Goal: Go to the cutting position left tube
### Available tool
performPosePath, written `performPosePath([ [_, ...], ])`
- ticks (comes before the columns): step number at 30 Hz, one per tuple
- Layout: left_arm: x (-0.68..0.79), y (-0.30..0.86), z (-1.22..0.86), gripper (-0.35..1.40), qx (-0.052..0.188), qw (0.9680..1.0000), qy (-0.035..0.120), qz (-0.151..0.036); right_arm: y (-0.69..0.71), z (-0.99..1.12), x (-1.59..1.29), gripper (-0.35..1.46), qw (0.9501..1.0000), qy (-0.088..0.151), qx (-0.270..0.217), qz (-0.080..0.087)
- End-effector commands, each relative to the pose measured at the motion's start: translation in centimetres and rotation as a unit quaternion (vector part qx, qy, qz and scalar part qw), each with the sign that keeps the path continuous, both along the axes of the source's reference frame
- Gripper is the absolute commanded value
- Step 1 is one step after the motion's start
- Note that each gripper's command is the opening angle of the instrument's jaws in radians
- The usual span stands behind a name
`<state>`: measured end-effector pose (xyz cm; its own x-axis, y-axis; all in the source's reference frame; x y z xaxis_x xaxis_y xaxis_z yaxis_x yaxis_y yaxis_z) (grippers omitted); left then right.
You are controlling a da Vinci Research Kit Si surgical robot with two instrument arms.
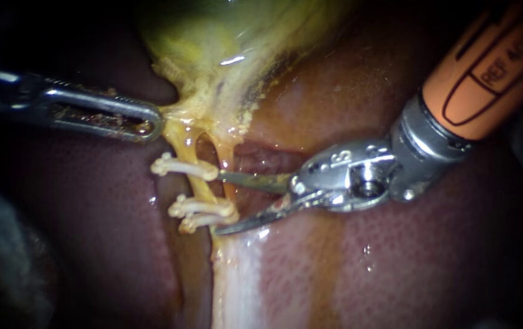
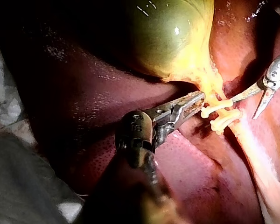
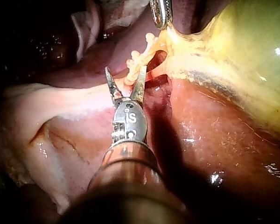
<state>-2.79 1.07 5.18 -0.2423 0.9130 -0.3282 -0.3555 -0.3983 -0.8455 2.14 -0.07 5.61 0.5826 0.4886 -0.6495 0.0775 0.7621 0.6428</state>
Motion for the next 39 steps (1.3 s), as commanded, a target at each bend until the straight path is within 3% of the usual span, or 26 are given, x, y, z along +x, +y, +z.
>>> performPosePath([
  [1,0.00,0.00,0.00,-0.35,0.000,1.0000,0.000,0.000,0.00,0.02,0.02,1.42,1.0000,0.000,0.000,0.000],
  [6,0.00,-0.01,-0.01,-0.35,0.000,1.0000,0.000,0.000,0.00,0.12,0.08,1.42,1.0000,-0.001,0.003,-0.002],
  [20,-0.02,-0.01,-0.01,-0.35,0.000,1.0000,0.001,-0.001,-0.05,0.41,0.16,1.42,0.9993,0.007,0.012,-0.034],
  [25,-0.02,-0.01,-0.01,-0.35,0.000,1.0000,0.001,-0.001,-0.03,0.41,0.26,1.42,0.9994,0.004,0.012,-0.032],
  [30,-0.02,-0.01,-0.01,-0.35,0.000,1.0000,0.001,-0.001,-0.02,0.43,0.40,1.43,0.9993,0.029,0.018,-0.017],
  [39,-0.03,-0.01,-0.01,-0.35,0.000,1.0000,0.001,-0.001,-0.05,0.44,0.60,1.43,0.9983,0.041,0.040,0.004],
])
